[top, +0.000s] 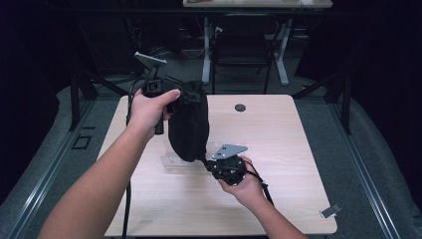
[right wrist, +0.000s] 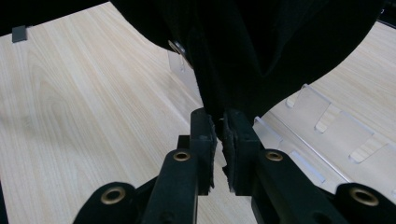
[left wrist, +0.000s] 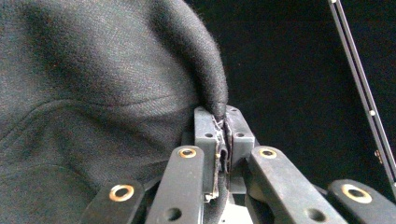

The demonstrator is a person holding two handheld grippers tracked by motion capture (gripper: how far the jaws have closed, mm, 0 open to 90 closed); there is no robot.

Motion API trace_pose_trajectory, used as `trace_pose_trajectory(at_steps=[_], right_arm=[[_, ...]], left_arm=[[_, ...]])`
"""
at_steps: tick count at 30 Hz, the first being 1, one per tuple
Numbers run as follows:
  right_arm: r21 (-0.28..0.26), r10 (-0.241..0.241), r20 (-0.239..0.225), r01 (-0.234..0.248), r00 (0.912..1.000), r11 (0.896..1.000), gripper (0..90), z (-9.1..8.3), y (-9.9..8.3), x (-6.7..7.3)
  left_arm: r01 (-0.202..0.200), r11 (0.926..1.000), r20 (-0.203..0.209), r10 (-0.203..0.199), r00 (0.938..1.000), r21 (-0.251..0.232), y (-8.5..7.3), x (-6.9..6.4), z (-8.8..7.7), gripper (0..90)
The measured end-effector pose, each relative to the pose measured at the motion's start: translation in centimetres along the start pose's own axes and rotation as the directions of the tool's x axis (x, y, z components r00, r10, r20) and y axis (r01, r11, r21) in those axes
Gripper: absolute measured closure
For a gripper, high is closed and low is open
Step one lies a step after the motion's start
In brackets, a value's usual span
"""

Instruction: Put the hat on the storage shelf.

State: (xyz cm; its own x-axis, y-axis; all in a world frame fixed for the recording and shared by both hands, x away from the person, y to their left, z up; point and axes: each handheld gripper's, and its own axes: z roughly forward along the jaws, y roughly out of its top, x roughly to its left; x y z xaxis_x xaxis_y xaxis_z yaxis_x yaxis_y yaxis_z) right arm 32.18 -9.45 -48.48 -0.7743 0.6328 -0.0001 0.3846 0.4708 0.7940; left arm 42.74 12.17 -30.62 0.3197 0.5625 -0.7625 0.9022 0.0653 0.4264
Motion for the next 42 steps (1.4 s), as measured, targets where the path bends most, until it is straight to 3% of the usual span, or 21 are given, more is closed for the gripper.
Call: trace_pose_trajectory(at_steps=[11,14,15,18,23,28,32,36,38,42], right_arm=[[-0.007,0.036,-0.011,-0.036,0.9993,0.999,84.0,0.0,-1.0,-0.3],[-0.008,0.033,-0.007,-0.033,0.9994,0.999,84.4,-0.1,-1.0,-0.3],[-0.008,0.027,-0.006,-0.027,0.9996,1.0,84.9,0.0,-1.0,-0.2],[-0.009,0.026,0.002,-0.026,0.9997,1.0,85.1,0.0,-1.1,0.0],[-0.009,0.023,0.002,-0.023,0.9997,1.0,85.5,0.0,-1.2,0.0],[0.0,0.003,0.018,-0.003,0.9998,1.0,85.9,0.0,-1.3,0.1],[-0.001,0.013,0.013,-0.013,0.9998,1.0,86.0,0.1,-1.7,-0.1],[0.05,0.006,0.042,-0.008,0.9991,0.999,86.3,0.5,-2.3,-0.3],[0.024,0.052,0.024,-0.053,0.9983,0.998,86.4,0.8,-2.8,-0.6],[0.033,0.041,0.031,-0.042,0.9987,0.999,86.3,0.6,-3.0,-0.7]], left_arm=[[-0.021,0.9996,0.025,0.02,0.9995,0.021,-0.3,-0.6,1.4,82.2],[-0.028,0.9995,0.028,0.027,0.9992,0.013,-0.3,-0.7,1.3,76.2],[-0.036,0.999,0.028,0.037,0.9989,-0.024,-0.3,-0.8,0.8,72.0],[-0.024,0.9985,0.043,0.026,0.9987,-0.049,-0.2,-0.7,0.2,63.5],[-0.033,0.9971,0.017,0.034,0.9993,-0.068,-0.1,0.0,-1.3,63.8],[-0.022,0.9967,-0.004,0.022,0.9997,-0.079,-0.2,1.1,-2.6,64.2],[-0.004,0.9963,-0.019,0.002,0.9998,-0.086,-0.3,2.2,-3.5,64.2],[0.007,0.9961,-0.031,-0.01,0.9995,-0.088,-0.5,3.3,-4.0,64.4],[0.016,0.9961,-0.032,-0.019,0.9993,-0.087,-0.7,3.8,-4.2,64.6],[0.015,0.9966,-0.06,-0.02,0.998,-0.082,-1.1,5.0,-4.6,64.6]])
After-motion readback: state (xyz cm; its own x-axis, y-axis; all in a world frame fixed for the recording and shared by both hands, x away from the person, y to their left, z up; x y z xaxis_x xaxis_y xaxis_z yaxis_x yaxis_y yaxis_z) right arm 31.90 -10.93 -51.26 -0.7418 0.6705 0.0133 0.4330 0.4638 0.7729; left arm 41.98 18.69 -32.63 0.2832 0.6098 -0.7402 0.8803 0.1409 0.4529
